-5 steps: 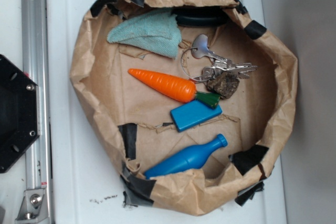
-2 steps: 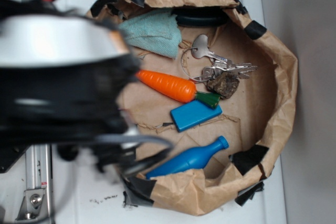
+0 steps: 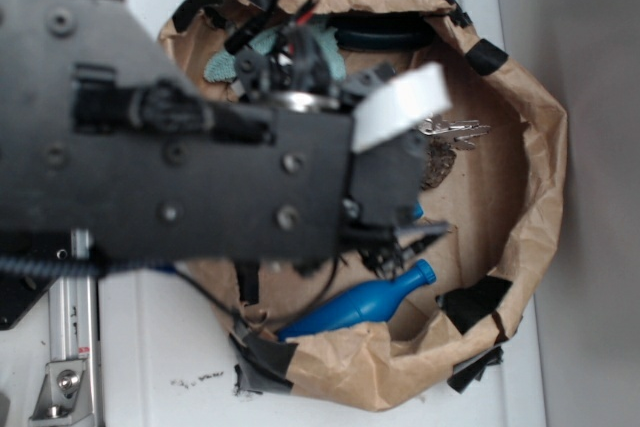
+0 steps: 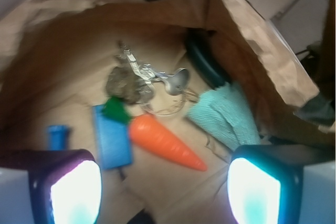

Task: Grab the blue cloth.

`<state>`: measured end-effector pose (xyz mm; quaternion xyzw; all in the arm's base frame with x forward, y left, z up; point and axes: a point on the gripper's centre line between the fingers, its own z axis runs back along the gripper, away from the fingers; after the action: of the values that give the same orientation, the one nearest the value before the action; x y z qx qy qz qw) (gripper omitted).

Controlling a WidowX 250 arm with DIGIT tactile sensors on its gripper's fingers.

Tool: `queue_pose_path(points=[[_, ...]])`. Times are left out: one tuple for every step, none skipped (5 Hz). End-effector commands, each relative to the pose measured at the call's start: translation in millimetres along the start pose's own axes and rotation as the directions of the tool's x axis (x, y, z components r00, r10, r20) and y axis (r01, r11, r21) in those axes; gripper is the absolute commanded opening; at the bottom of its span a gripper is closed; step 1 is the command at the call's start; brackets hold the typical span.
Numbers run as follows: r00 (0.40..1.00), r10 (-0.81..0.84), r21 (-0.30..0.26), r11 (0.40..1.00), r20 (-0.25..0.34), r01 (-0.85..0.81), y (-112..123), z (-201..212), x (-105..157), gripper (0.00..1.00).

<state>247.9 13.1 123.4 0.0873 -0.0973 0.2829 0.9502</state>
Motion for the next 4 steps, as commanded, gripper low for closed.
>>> queue_pose_path(points=[[0.997,0.066,0.042,0.997,0.043,-0.067,38.5,-40.0,-0.4,1.0],[0.998,0.061,0.041,0.997,0.008,-0.061,39.4,-53.9,-7.2,1.0],[0.995,0.096,0.05,0.994,-0.013,-0.095,52.2,-61.0,-7.6,1.0],[0.998,0.066,0.066,0.996,-0.002,-0.065,58.1,-67.9,-5.8,1.0]])
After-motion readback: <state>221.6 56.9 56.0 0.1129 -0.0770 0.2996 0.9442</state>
